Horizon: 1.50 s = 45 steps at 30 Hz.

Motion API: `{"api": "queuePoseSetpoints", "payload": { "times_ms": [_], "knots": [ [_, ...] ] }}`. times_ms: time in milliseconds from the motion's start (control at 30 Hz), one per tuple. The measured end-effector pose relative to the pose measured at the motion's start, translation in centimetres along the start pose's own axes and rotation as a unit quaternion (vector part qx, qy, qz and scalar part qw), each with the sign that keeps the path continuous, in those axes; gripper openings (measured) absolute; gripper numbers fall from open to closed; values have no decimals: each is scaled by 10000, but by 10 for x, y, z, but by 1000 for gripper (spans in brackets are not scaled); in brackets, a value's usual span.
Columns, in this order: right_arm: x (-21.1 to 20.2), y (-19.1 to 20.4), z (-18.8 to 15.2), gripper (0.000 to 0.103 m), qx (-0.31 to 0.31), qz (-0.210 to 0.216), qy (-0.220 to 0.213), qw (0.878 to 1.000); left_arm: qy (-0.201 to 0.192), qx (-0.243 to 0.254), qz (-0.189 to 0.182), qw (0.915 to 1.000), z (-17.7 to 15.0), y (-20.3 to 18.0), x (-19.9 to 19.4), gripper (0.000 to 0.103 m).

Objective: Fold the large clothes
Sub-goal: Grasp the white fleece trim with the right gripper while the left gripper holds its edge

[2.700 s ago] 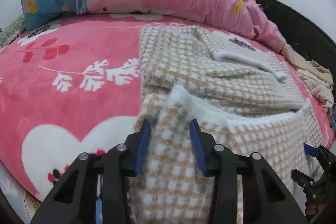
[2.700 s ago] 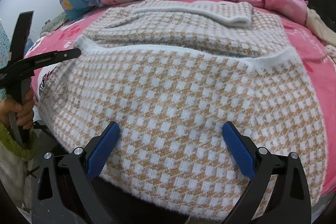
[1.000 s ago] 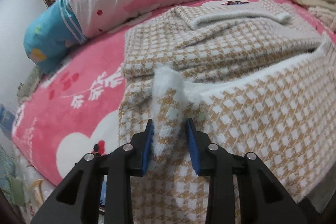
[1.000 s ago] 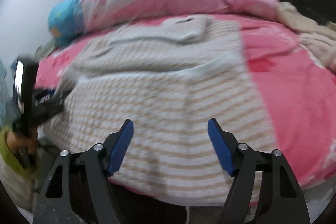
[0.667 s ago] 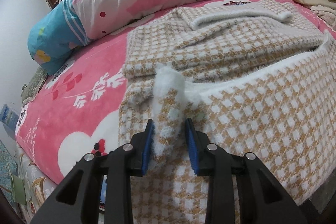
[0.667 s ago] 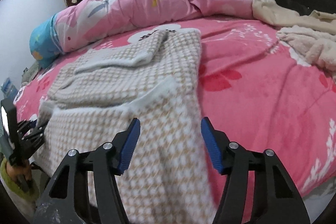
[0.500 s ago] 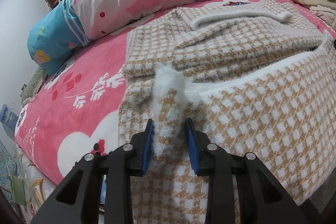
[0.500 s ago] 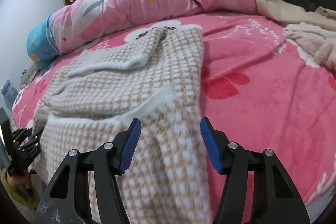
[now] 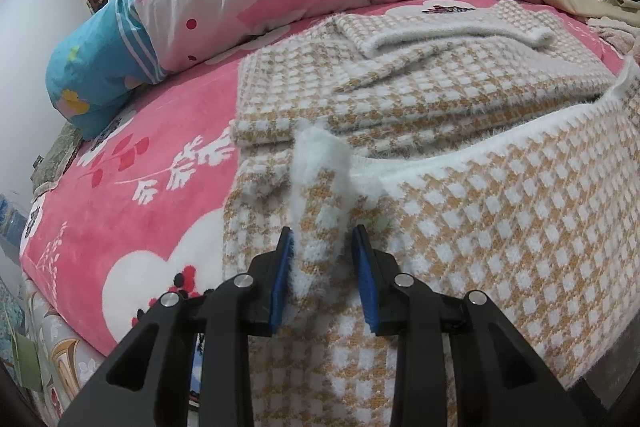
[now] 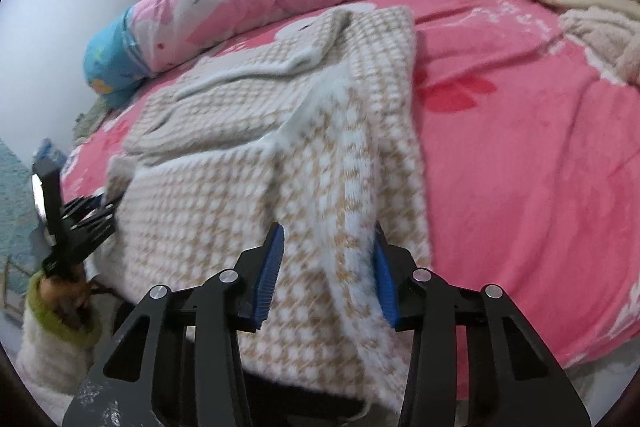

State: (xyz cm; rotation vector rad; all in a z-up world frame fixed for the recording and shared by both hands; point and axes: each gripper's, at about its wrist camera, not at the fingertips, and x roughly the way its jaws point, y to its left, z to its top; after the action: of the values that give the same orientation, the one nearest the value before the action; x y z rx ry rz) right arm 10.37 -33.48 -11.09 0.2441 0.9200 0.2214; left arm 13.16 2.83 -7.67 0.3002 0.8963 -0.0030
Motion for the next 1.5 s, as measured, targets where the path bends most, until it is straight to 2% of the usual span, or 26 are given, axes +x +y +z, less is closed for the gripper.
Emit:
{"api": "queuePoseSetpoints", "payload": {
  "times_ms": [267, 467, 533, 600, 700, 800, 933, 1200, 1500],
  "knots": [
    [22, -13, 27, 33, 121, -67, 9, 9999, 46, -100, -71, 9999, 0, 3, 1, 29],
    [26, -13, 32, 33, 201, 27, 63, 9998, 67, -112, -67, 9999, 0, 2, 2, 29],
    [22, -8, 26, 27, 108, 8, 150, 9998, 79, -129, -69, 9999, 1, 3, 3, 29],
    [16, 2, 15, 17, -116, -188, 211, 9995, 109, -143, -52, 9998, 1, 2, 3, 29],
    [13, 13, 7, 13, -397, -538, 166, 9976, 143, -133, -17, 9998, 2, 0, 3, 29],
    [17, 28, 7, 12, -731, -1016, 89, 9921, 164, -138, -17, 9998, 3, 1, 3, 29],
    [29, 31, 7, 12, -811, -1312, 129, 9879, 189, -159, -53, 9997, 4, 3, 3, 29],
    [32, 37, 3, 13, -1006, -1565, 109, 9825, 187, -150, -53, 9997, 4, 3, 3, 29],
    [33, 39, 4, 15, -1053, -1659, 115, 9804, 185, -137, -47, 9997, 4, 2, 3, 29]
  ]
}}
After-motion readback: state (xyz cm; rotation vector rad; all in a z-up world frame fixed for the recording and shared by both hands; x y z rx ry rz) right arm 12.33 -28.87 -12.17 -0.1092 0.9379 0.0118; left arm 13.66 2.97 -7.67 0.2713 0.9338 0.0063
